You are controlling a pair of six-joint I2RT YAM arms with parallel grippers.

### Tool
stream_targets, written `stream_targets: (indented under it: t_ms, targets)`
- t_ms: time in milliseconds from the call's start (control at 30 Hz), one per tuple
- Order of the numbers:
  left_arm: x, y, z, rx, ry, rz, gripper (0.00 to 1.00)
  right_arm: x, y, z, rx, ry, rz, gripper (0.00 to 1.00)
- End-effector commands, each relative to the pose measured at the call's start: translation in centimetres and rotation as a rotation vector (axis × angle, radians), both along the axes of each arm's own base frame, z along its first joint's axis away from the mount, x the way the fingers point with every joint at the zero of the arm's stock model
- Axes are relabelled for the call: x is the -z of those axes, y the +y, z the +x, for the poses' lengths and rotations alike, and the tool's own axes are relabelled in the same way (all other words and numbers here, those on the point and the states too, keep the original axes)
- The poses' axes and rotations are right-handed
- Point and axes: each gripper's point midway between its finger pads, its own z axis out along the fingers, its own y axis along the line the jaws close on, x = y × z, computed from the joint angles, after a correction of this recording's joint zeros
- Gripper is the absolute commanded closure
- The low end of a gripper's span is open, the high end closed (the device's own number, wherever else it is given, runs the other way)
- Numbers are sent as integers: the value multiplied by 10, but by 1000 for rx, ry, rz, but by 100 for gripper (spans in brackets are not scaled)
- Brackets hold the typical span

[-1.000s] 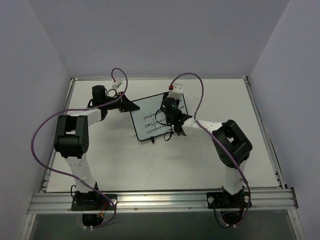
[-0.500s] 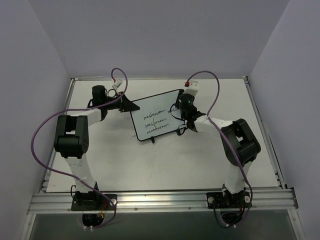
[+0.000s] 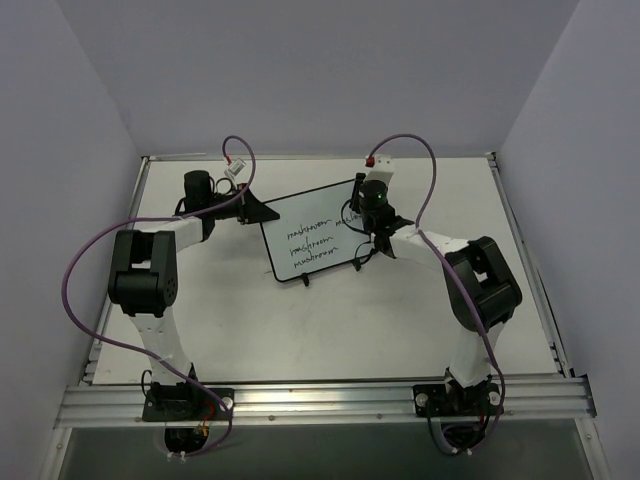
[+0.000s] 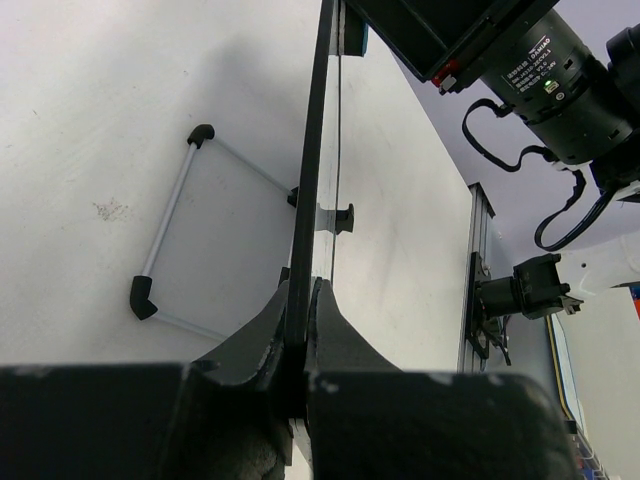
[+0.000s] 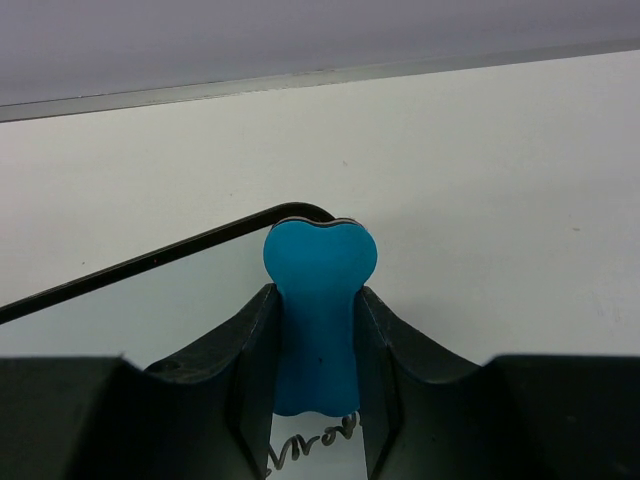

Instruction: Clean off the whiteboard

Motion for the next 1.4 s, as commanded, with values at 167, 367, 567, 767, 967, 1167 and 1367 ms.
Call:
stream_targets:
  t_ms: [167, 367, 567, 767, 967, 1167, 1367]
  targets:
    - [44, 28, 30, -154, -110, 179, 98, 2, -3, -1, -12, -22, 22, 100]
    - [44, 28, 30, -156, -110, 180, 98, 22, -11, -27, -17, -3, 63, 100]
    - [45, 28, 29, -155, -110, 181, 98, 31, 1, -47, -58, 1, 80, 100]
    - [44, 28, 29, -155, -111, 181, 98, 38, 31, -57, -104, -5, 76, 100]
    - [44, 28, 29, -154, -110, 179, 98, 28, 87, -73, -180, -40, 112, 100]
    - [44, 28, 29, -155, -111, 181, 98, 20, 97, -72, -170, -50, 129, 100]
    - [43, 28, 29, -153, -113, 179, 98, 34, 50, -56, -59, -1, 82, 100]
